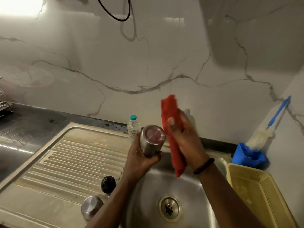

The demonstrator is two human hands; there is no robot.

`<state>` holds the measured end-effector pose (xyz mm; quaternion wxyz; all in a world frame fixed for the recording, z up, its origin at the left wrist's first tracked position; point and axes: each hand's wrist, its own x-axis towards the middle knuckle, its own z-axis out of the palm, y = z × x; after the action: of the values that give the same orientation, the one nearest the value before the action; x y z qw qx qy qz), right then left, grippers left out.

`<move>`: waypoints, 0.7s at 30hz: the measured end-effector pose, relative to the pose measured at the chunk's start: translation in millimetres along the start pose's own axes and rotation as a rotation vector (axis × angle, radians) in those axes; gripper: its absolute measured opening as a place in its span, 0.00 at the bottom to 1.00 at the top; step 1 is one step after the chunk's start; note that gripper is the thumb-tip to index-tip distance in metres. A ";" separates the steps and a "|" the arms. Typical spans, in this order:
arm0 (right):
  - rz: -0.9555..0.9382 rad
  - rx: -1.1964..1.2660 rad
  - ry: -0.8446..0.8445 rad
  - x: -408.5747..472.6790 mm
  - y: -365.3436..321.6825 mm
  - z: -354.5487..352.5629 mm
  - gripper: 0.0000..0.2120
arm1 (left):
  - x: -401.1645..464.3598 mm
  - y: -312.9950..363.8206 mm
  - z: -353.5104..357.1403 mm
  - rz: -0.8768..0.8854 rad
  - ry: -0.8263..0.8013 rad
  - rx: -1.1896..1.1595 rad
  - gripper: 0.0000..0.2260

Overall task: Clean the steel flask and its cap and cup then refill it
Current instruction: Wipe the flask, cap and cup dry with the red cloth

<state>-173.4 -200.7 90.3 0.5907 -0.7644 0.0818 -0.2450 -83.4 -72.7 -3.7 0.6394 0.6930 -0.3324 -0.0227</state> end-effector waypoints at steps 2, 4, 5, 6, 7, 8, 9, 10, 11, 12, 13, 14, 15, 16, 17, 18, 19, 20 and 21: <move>-0.079 -0.396 -0.215 -0.9 4.9 1.2 0.33 | -3.8 5.5 12.1 0.011 -0.060 0.002 0.37; -0.124 -0.578 -0.261 -6.0 13.0 0.6 0.35 | -5.8 5.5 18.1 0.030 -0.072 -0.007 0.38; -0.145 -0.591 -0.246 -8.2 20.2 -1.9 0.34 | -6.0 6.5 20.0 0.022 -0.077 -0.005 0.37; -0.191 -0.581 -0.210 -12.3 23.3 -3.1 0.32 | -6.8 7.4 21.7 0.016 -0.081 -0.032 0.36; -0.253 -0.571 -0.171 -16.5 26.8 -4.7 0.30 | -7.0 8.2 23.8 0.004 -0.079 -0.020 0.35; -0.307 -0.562 -0.133 -20.0 32.8 -6.3 0.28 | -6.1 6.0 26.3 0.003 -0.086 -0.022 0.34; -0.347 -0.550 -0.103 -23.1 39.6 -8.4 0.28 | -5.5 5.0 27.6 0.001 -0.103 -0.007 0.32; -0.378 -0.546 -0.087 -25.0 45.6 -11.7 0.26 | -5.1 3.4 28.1 0.000 -0.131 0.001 0.31; -0.416 -0.572 -0.099 -26.4 50.5 -16.4 0.26 | -4.3 2.9 27.9 -0.011 -0.157 0.016 0.31; -0.474 -0.647 -0.144 -26.9 53.7 -21.7 0.28 | -5.0 2.3 27.9 -0.017 -0.181 0.027 0.31; -0.542 -0.760 -0.212 -26.3 57.0 -27.3 0.31 | -6.4 2.9 27.5 -0.023 -0.195 0.043 0.32; -0.610 -0.884 -0.282 -25.1 59.1 -31.8 0.32 | -8.1 3.8 26.7 -0.022 -0.197 0.058 0.33; -0.667 -0.976 -0.339 -23.8 59.1 -34.8 0.31 | -9.2 3.5 27.2 -0.022 -0.196 0.077 0.34; -0.701 -1.017 -0.364 -22.0 57.4 -36.5 0.28 | -9.2 0.9 28.2 -0.015 -0.201 0.079 0.33; -0.720 -1.012 -0.365 -19.3 55.1 -37.9 0.24 | -8.2 -2.9 30.4 -0.018 -0.203 0.076 0.33; -0.722 -0.986 -0.356 -15.1 51.9 -39.0 0.22 | -7.3 -5.4 33.5 -0.023 -0.193 0.052 0.33; -0.706 -0.966 -0.344 -10.8 48.2 -39.6 0.20 | -6.2 -5.9 36.2 -0.006 -0.182 0.074 0.33; -0.673 -0.955 -0.337 -6.7 43.4 -39.0 0.18 | -5.2 -6.6 39.6 0.013 -0.167 0.090 0.34; -0.628 -0.957 -0.327 -3.2 38.5 -37.6 0.18 | -4.0 -6.0 42.8 0.042 -0.158 0.162 0.33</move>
<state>-187.6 -243.0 60.0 0.0849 -0.9612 -0.1390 -0.2228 -103.5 -108.3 -18.4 0.5534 0.7313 -0.3970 -0.0370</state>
